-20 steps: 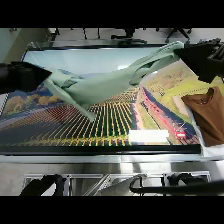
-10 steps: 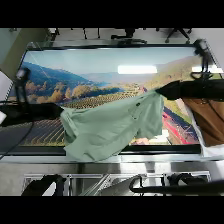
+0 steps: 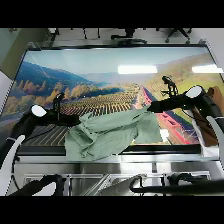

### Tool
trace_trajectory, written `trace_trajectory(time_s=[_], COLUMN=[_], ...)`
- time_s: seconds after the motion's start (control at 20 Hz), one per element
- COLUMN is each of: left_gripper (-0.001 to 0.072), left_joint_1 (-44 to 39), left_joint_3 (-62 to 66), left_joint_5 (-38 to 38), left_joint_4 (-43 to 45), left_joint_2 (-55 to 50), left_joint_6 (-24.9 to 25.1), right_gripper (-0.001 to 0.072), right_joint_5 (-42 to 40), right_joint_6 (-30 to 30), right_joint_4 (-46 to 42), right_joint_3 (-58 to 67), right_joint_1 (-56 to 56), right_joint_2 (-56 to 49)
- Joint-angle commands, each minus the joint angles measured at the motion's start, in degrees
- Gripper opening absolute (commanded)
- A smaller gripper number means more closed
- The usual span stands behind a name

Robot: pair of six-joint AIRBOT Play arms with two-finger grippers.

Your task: Fold the shirts.

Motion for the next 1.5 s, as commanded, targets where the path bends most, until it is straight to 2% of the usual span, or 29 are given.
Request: trace_trajectory(time_s=[0.0, 0.05, 0.1, 0.15, 0.2, 0.35, 0.4, 0.45, 0.5, 0.6, 0.75, 0.9, 1.2, 1.25, 1.3, 1.35, 1.45], left_gripper=[0.0009, 0.0009, 0.0009, 0.0009, 0.0009, 0.0017, 0.0049, 0.0379, 0.0677, 0.0669, 0.0669, 0.0669, 0.0666, 0.0549, 0.0358, 0.0213, 0.0011], left_joint_1=[0.1, -0.1, -0.4, -0.8, -1.1, -0.8, -0.3, 0.4, 1.4, 3.8, 5.4, 2.5, -12.7, -14.0, -14.7, -14.7, -12.7], left_joint_3=[7.0, 9.0, 10.9, 12.3, 13.4, 14.5, 14.7, 15.0, 15.5, 14.7, 7.6, -0.5, -8.0, -8.4, -8.4, -8.4, -8.3], left_joint_5=[-1.5, -2.4, -3.5, -4.5, -4.9, -5.2, -6.3, -8.3, -11.9, -18.0, -19.2, -14.8, -3.7, -1.9, -0.6, 0.3, 0.4], left_joint_4=[-1.0, -1.0, -1.0, -1.0, -1.0, -2.3, -2.4, -2.4, -2.5, -2.5, -2.5, -2.5, -2.5, -2.4, -2.0, -1.7, -0.8], left_joint_2=[-7.2, -8.2, -9.0, -9.7, -10.2, -10.8, -10.8, -10.8, -10.7, -9.0, -2.6, 2.9, 4.9, 4.9, 4.9, 4.9, 4.9], left_joint_6=[1.4, 1.4, 1.4, 1.4, 1.4, 1.3, 1.3, 1.3, 0.4, 0.0, 0.0, 0.0, -1.0, -1.3, -1.3, -1.3, -1.2], right_gripper=[0.003, 0.0044, 0.0193, 0.0431, 0.0524, 0.0524, 0.0523, 0.0524, 0.0523, 0.0523, 0.0523, 0.0523, 0.0521, 0.0489, 0.0403, 0.0279, 0.0023], right_joint_5=[-3.5, -3.7, -3.7, -3.7, -3.7, -3.7, -3.7, -3.0, -1.8, 0.9, 1.0, 0.9, -1.0, -1.7, -2.4, -2.7, -2.9], right_joint_6=[-1.1, -1.0, -1.1, -1.0, -1.0, -1.0, -1.0, -1.0, -0.8, 0.9, 1.6, 1.5, -1.1, -1.1, -1.6, -2.7, -3.6], right_joint_4=[-0.2, -0.2, -0.2, -0.2, -0.2, -0.2, -0.2, -0.3, -0.8, -2.4, -3.4, -2.5, 2.4, 2.4, 2.5, 2.5, 2.7], right_joint_3=[-0.3, -0.3, -0.3, -0.3, -0.3, -0.3, -0.3, -0.3, -0.3, -0.4, -1.4, -1.5, -1.5, -1.5, -1.5, -1.5, -1.5], right_joint_1=[0.0, 0.0, -0.2, -0.4, -0.5, -0.5, -0.5, -0.5, -0.5, -0.5, -0.5, -0.4, -0.2, -0.2, -0.2, -0.2, -0.2], right_joint_2=[-2.9, -2.8, -2.5, -1.9, -1.0, 2.6, 3.5, 4.1, 4.6, 4.6, 3.6, 0.3, -8.5, -9.9, -10.9, -11.5, -11.9])
